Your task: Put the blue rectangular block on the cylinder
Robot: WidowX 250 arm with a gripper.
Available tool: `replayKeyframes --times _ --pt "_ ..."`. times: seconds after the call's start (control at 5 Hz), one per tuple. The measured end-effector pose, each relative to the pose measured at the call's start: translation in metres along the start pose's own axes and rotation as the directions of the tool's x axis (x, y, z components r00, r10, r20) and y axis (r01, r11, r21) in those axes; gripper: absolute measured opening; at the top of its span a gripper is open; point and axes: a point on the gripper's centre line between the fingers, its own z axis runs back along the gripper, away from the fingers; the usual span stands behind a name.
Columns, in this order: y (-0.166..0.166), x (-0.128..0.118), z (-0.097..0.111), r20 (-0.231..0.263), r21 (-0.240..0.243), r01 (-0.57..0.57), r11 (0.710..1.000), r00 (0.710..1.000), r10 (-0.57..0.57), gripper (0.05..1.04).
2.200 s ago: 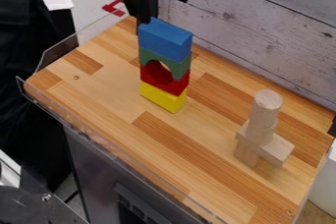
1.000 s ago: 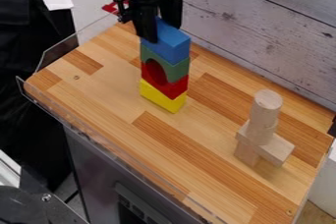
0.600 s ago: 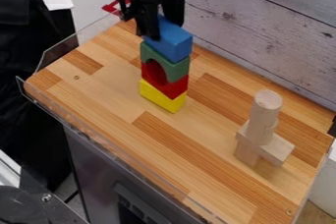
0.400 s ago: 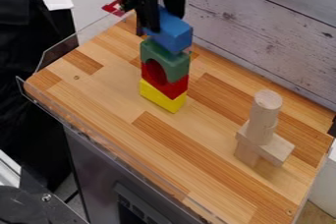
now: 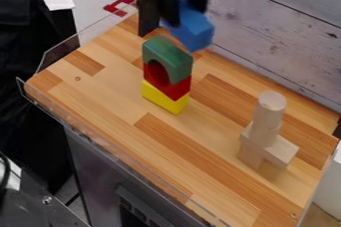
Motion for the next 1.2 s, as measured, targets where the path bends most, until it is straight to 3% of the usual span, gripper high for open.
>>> replayKeyframes --times 0.2,0.4,0.8,1.2 --pt "-0.009 -0.035 -0.001 0.028 -0.021 0.134 0.991 0.991 -0.133 0.53" --pt "-0.015 -0.061 -0.006 -0.005 -0.063 0.196 0.979 0.98 -0.196 0.53" --pt "-0.025 -0.076 0.002 -0.092 -0.147 0.275 0.95 0.953 -0.29 0.53" --pt "-0.041 -0.076 0.015 -0.115 -0.14 0.323 0.936 0.934 -0.339 0.53"
